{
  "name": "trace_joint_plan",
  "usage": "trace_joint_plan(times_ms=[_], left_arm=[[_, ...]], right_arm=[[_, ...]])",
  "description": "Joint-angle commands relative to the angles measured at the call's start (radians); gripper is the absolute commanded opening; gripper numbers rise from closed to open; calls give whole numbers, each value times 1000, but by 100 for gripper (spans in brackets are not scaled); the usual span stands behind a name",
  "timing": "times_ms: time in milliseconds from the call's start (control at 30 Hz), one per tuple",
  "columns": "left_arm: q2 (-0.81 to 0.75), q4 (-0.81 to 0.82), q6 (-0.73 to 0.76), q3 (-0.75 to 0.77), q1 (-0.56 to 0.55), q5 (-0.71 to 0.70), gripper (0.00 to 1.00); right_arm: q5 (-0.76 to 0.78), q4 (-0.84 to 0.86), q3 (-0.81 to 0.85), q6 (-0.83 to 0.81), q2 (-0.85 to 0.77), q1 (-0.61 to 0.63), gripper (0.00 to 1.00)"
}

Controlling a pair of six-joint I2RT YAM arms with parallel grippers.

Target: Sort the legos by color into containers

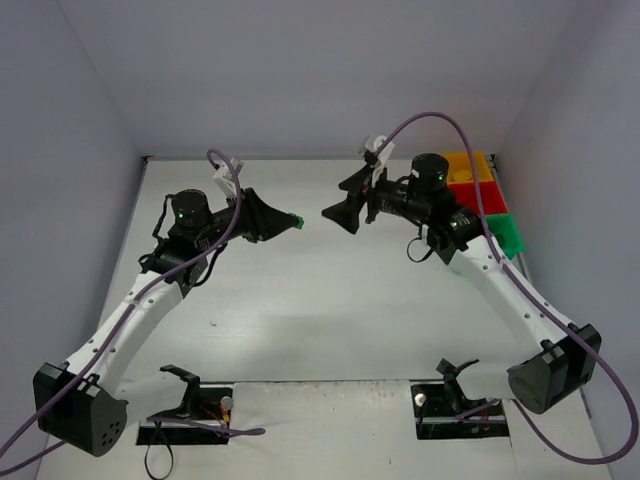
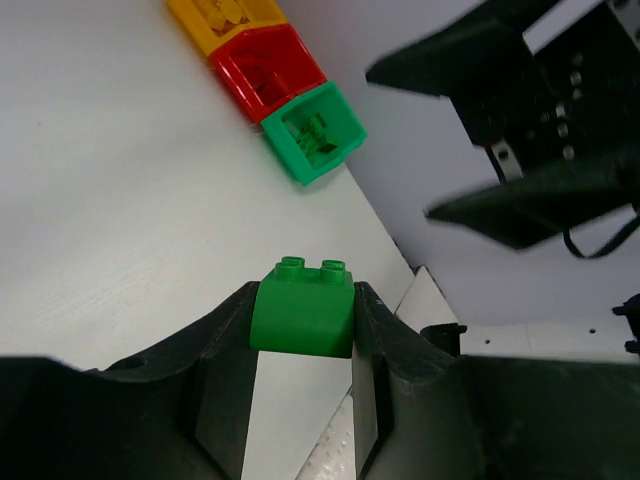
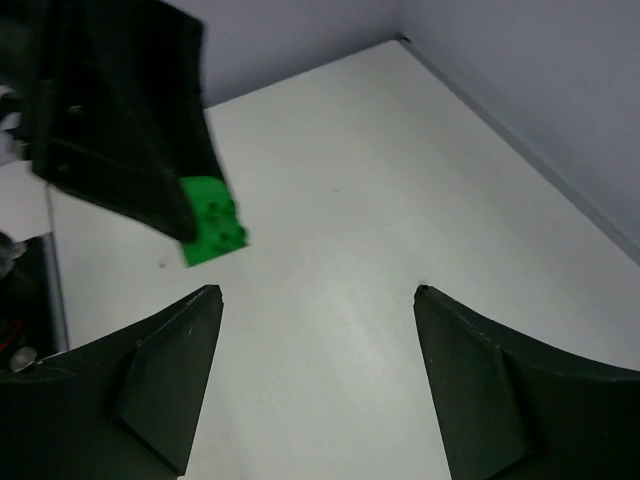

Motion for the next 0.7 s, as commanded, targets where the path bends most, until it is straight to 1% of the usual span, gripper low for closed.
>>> trace_joint_plan(times_ms=[0, 67, 200, 300, 467, 567, 667], left_arm=[[-11, 18, -113, 93, 8, -21, 14], [-11, 3, -138, 111, 8, -15, 14], [-14, 10, -216, 133, 7, 5, 14], [-17, 12, -248, 142, 5, 22, 14], [-39, -40, -239, 159, 7, 39, 14], [-53, -51, -241, 157, 5, 41, 14], [-63, -60, -239, 153, 7, 42, 14]], right_arm=[[-63, 90, -11, -3, -53, 87, 74], [-83, 86, 2, -6, -55, 119, 75], [-65, 77, 32, -30, -37, 208, 76], [-25, 75, 55, -52, -14, 242, 76], [19, 75, 109, -75, 35, 265, 74], [45, 74, 133, -95, 60, 271, 70], [49, 74, 146, -104, 77, 271, 60]])
